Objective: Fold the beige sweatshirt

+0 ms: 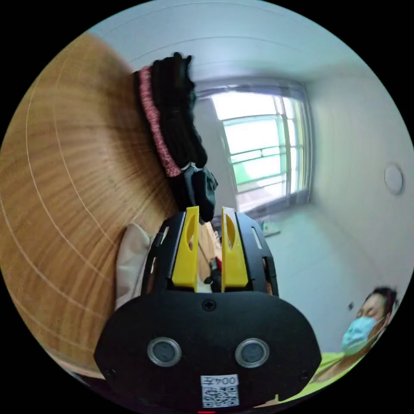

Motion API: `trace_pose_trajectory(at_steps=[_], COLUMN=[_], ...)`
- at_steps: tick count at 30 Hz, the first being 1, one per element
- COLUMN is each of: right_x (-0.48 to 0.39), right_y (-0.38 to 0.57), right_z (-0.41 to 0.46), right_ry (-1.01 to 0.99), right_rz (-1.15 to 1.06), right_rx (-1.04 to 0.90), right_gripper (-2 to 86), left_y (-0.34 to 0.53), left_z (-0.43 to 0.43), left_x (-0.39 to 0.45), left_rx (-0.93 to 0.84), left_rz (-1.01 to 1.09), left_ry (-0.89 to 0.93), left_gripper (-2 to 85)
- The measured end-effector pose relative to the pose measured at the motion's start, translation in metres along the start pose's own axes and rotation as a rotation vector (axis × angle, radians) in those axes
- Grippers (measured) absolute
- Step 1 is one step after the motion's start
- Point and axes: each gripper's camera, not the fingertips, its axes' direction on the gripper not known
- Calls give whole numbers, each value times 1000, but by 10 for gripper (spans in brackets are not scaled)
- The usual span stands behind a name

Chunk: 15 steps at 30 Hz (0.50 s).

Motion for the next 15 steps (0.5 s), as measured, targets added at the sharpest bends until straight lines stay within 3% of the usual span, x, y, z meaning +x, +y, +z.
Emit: trace_pose_trajectory(at_steps=[3, 7, 11, 15], right_x=[-18, -19, -24, -25], right_y=[62, 143, 205, 233], right_z=[-32, -64, -71, -44], right_ry=[131, 387, 546, 707], right_rz=[-190, -362, -513, -635], right_rx=[-135, -260, -341, -422], right_gripper=[88, 91, 111, 131], left_y=[31, 122, 201, 227], left_z=[-63, -136, -125, -89], left_x=[45, 73, 73, 87], left_rx=[-78, -235, -516, -557], left_rz=[258, 642, 854, 997], left_ry=[-137, -481, -622, -681], left_gripper=[86, 96, 114, 124])
